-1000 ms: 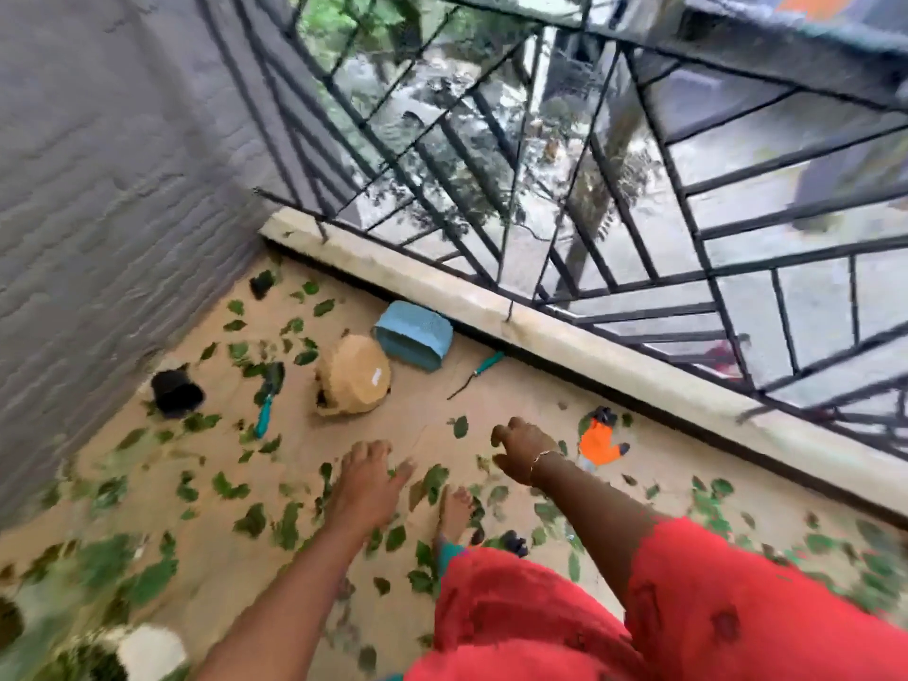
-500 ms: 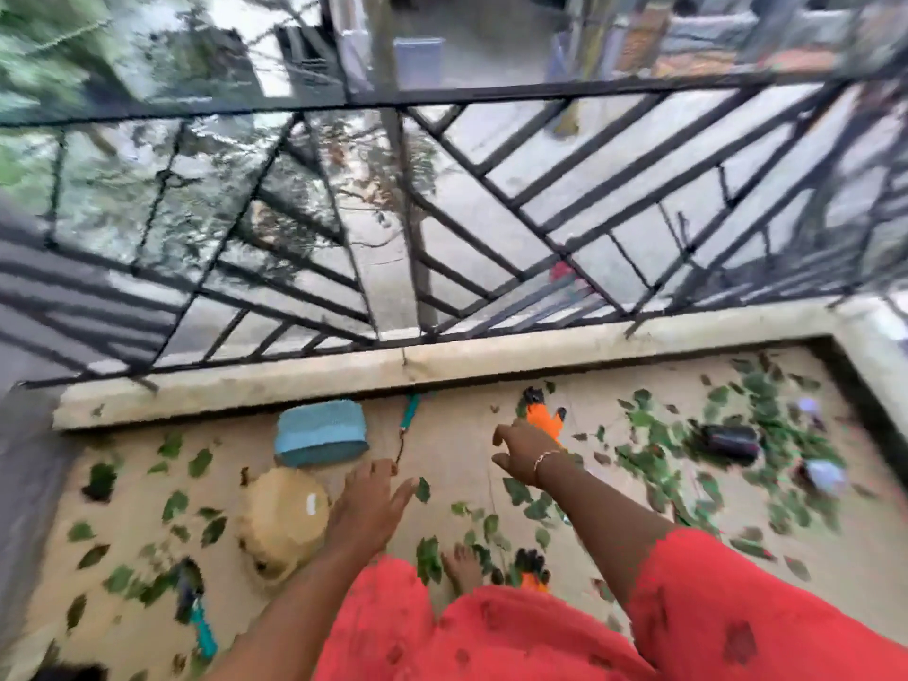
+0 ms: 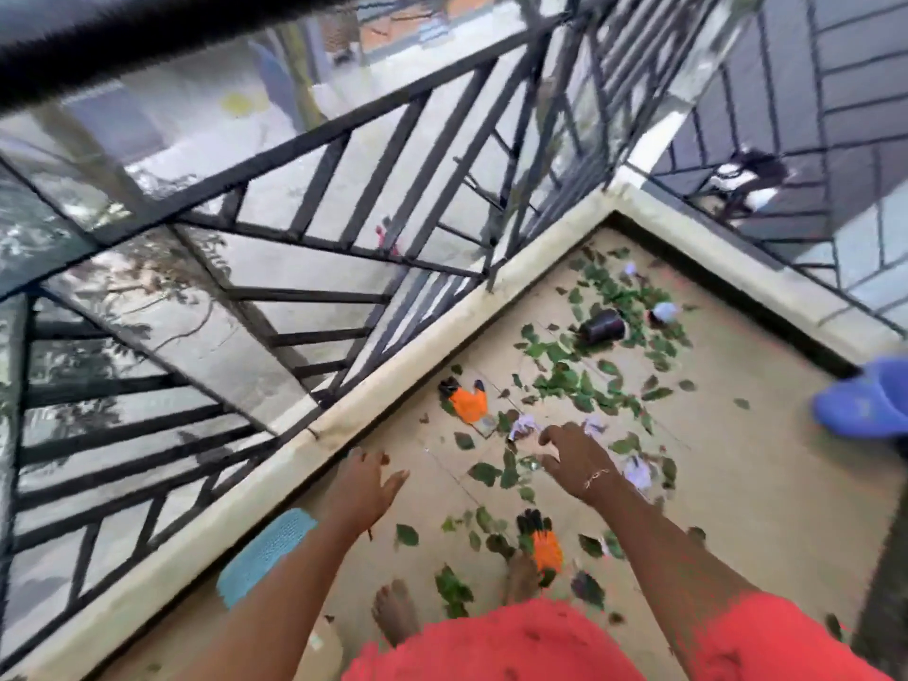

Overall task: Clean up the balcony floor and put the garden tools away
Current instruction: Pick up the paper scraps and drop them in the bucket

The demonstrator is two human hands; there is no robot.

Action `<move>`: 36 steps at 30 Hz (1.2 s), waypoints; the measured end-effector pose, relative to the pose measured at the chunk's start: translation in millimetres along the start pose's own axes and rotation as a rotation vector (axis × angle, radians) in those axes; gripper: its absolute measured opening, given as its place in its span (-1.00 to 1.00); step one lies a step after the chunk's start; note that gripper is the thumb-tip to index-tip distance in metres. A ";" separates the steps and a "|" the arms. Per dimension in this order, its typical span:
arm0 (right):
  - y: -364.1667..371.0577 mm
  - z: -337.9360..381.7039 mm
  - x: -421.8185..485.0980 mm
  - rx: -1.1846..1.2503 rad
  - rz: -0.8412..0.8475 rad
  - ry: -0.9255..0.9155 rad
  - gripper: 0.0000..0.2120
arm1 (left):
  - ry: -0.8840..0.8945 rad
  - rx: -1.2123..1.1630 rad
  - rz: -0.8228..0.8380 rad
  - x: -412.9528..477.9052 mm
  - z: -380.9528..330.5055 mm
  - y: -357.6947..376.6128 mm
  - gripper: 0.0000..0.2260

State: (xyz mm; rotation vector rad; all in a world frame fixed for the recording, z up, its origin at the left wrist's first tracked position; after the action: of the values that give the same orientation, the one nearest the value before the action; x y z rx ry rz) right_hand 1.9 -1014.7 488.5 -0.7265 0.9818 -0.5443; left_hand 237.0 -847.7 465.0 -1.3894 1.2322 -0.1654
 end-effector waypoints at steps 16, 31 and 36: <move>-14.4 -155.2 40.4 0.171 0.047 0.212 -0.72 | -0.277 -0.625 -0.048 95.3 -147.0 29.0 -0.81; 201.1 -275.7 278.8 0.202 0.064 0.196 -0.75 | -0.594 -1.052 0.020 245.1 -124.2 361.9 -0.89; 281.7 -329.7 351.0 0.141 0.097 0.194 -0.76 | -0.428 -0.843 -0.091 284.6 -84.2 447.0 -0.93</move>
State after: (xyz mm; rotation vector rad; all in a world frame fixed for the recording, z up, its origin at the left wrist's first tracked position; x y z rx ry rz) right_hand -103.6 -1177.9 -34.5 -0.5043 1.1406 -0.6007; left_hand 52.0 -983.9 -19.9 -2.0605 0.8925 0.6318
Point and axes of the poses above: each hand's wrist, its own x-axis towards the middle knuckle, its own y-axis out of the palm, z = x × y, the point moved 7 cm from there along x, towards the middle knuckle, and after that the axes turned 8 degrees about x, right-handed, at the moved point
